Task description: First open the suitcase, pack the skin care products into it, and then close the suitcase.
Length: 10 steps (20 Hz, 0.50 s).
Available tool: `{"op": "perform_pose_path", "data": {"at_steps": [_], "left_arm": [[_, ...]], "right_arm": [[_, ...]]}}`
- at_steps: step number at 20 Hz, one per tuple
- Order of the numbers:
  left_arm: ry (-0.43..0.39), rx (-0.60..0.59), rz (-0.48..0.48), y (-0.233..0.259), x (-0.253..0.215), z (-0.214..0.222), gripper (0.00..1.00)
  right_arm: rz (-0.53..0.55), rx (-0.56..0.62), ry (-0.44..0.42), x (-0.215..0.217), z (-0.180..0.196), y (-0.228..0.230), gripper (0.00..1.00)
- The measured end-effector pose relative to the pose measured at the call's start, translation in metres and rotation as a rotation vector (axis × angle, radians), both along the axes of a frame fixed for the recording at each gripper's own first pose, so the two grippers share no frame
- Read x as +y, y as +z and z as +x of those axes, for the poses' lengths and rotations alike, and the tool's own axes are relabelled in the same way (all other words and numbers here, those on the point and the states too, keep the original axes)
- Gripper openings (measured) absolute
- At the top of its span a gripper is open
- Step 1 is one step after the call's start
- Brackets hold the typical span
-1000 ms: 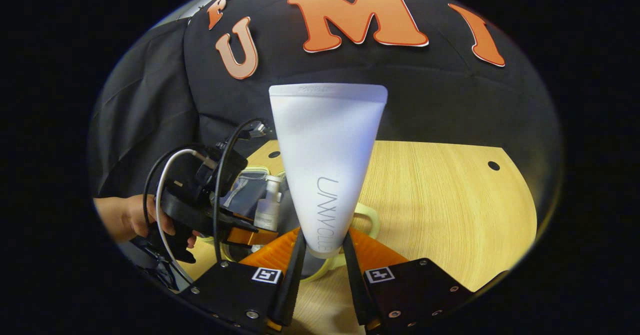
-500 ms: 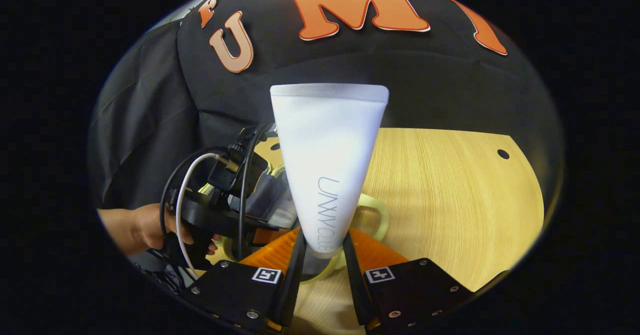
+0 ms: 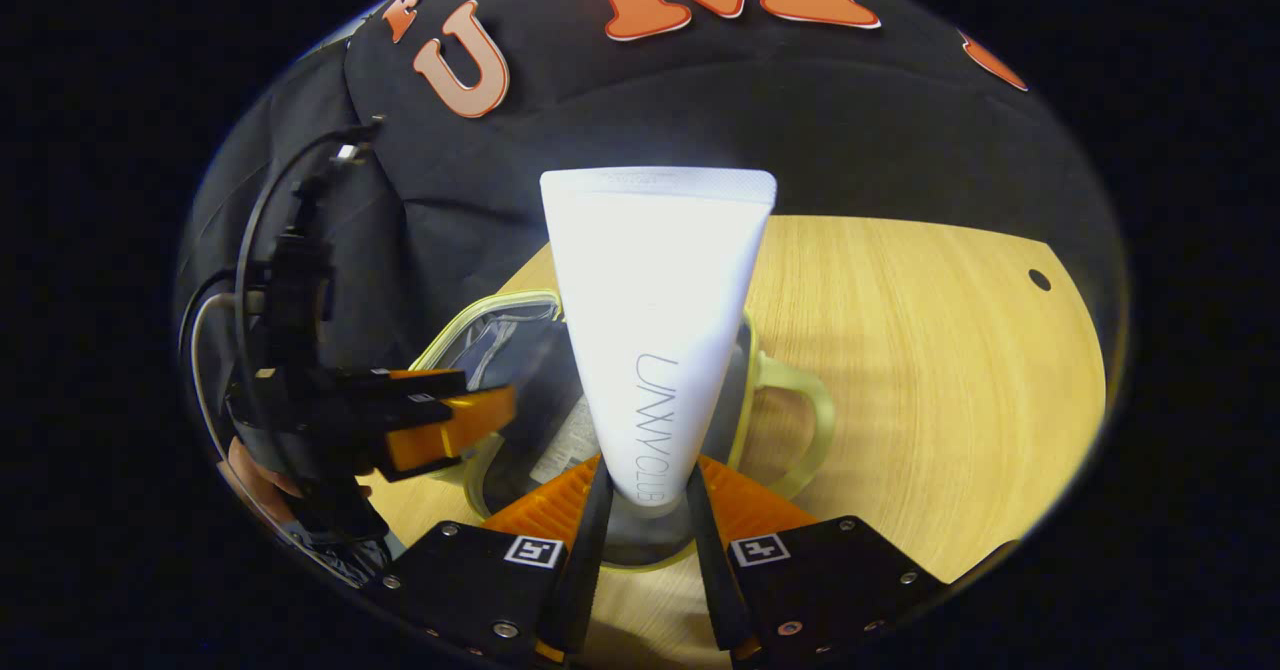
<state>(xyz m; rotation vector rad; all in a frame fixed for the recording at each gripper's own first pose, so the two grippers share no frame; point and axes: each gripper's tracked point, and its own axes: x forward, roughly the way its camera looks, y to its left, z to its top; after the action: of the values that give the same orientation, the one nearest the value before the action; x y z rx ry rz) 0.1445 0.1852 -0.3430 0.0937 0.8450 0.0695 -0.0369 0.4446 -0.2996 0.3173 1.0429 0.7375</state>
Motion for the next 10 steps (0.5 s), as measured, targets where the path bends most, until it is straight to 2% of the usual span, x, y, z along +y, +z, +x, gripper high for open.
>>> {"op": "perform_pose_path", "data": {"at_steps": [3,6,10], "left_arm": [[0.098,-0.116,0.074,0.016,0.041,0.006,0.86],[0.227,-0.122,0.079,0.009,0.095,0.004,0.86],[0.35,-0.097,0.075,-0.001,0.154,-0.024,0.86]], "right_arm": [[-0.018,0.061,0.032,0.013,-0.011,-0.016,0.47],[-0.044,0.136,0.057,0.023,-0.023,-0.03,0.47],[-0.1,0.215,0.06,0.032,-0.027,-0.051,0.47]]}}
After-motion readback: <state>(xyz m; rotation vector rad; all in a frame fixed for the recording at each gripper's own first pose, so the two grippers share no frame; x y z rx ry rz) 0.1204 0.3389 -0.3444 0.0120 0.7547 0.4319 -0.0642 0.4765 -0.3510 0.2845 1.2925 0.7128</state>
